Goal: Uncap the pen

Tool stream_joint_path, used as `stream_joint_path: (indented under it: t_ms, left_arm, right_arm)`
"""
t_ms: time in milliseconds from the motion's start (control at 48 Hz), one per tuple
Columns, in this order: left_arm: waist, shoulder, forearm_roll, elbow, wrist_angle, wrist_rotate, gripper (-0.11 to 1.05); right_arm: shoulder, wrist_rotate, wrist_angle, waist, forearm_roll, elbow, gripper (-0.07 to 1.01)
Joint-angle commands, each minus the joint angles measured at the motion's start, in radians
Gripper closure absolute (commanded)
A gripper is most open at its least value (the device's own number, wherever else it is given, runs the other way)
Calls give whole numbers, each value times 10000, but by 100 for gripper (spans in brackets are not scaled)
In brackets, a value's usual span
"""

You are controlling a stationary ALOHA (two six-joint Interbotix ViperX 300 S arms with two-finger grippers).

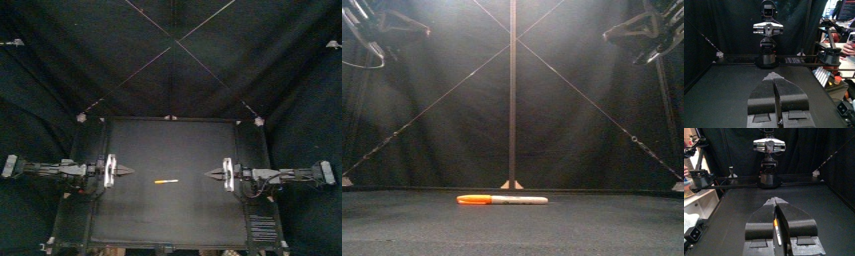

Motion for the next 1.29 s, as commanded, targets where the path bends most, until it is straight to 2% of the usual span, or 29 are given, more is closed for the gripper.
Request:
stream_joint_path:
  t_ms: [21,125,229,354,458,604,771,917,1104,1292]
  left_arm:
    - [245,552,0,-46,-445,61,103]
    - [276,1012,15,0,-660,92,96]
    - [291,1764,15,-31,-752,77,87]
    - [291,2623,15,-107,-828,77,78]
    - [276,3298,31,-153,-966,77,68]
    - [230,3958,31,-153,-982,61,55]
    - [184,4218,31,-138,-982,61,38]
    - [169,4357,15,-107,-966,46,23]
    - [169,4495,-15,-92,-951,15,9]
    - [169,4740,-15,-199,-966,31,7]
  right_arm:
    - [506,31,-77,-291,46,-169,96]
    - [1473,92,-92,-767,184,-169,92]
    - [3114,77,-138,-1043,322,-506,89]
    - [5062,31,-153,-1197,230,-1181,87]
    - [6765,-61,-138,-1197,46,-1994,81]
    - [8636,46,-77,-1181,-353,-3022,56]
    - [9894,77,-46,-1181,-368,-3666,21]
    - [10354,77,31,-1181,-368,-3912,1]
    - [10707,77,31,-1135,-353,-4096,1]
    - [11321,77,31,-1120,-353,-4264,1]
